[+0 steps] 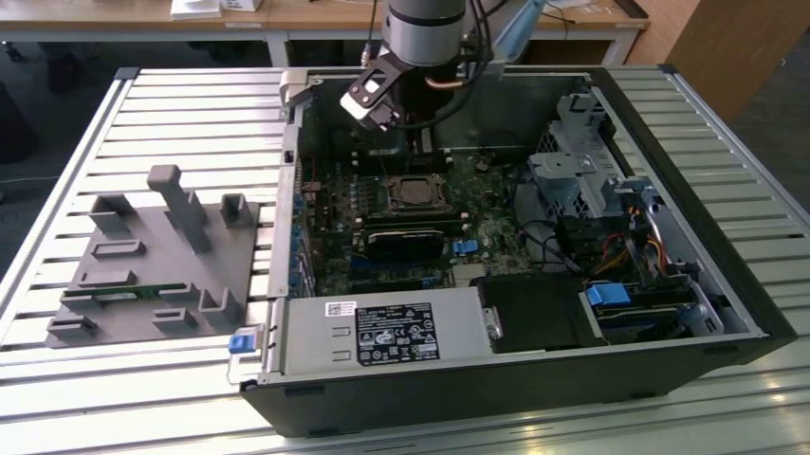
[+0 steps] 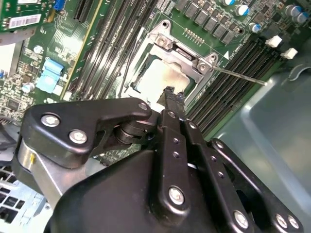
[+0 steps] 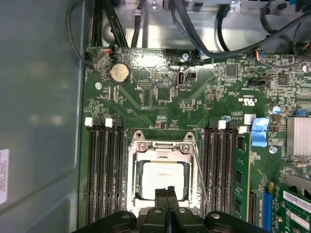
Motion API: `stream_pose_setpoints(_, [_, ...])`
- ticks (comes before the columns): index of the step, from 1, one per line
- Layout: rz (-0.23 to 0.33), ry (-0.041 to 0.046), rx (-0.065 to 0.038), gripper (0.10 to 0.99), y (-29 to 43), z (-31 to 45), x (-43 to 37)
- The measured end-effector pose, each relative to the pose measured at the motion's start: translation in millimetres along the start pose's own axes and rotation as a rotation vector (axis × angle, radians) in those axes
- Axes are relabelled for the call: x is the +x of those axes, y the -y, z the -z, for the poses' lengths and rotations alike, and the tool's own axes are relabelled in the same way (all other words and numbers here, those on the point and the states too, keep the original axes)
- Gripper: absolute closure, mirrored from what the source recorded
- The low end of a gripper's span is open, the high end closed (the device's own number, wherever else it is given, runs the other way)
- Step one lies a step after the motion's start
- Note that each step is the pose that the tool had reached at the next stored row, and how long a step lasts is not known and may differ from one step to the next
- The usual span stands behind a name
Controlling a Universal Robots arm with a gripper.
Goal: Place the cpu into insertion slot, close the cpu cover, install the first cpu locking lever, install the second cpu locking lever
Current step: 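Install the first cpu locking lever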
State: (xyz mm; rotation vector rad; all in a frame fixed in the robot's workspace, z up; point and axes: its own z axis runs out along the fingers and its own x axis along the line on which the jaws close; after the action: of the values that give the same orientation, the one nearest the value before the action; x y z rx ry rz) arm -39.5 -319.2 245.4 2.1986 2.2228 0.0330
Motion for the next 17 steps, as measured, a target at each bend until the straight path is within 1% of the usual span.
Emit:
stream_pose_setpoints(5, [0.0, 0.0024, 0.0, 0.98, -0.2, 7.2, 0.0])
stream_pose_setpoints(7, [0.003, 0.0022, 0.0, 0.98, -0.2, 7.5, 0.0])
stream_pose_setpoints(13, [0.067, 0.0018, 0.0, 0.98, -0.2, 7.6, 0.0])
stream_pose_setpoints(17, [0.095, 0.0018, 0.0, 0.98, -0.2, 7.6, 0.0])
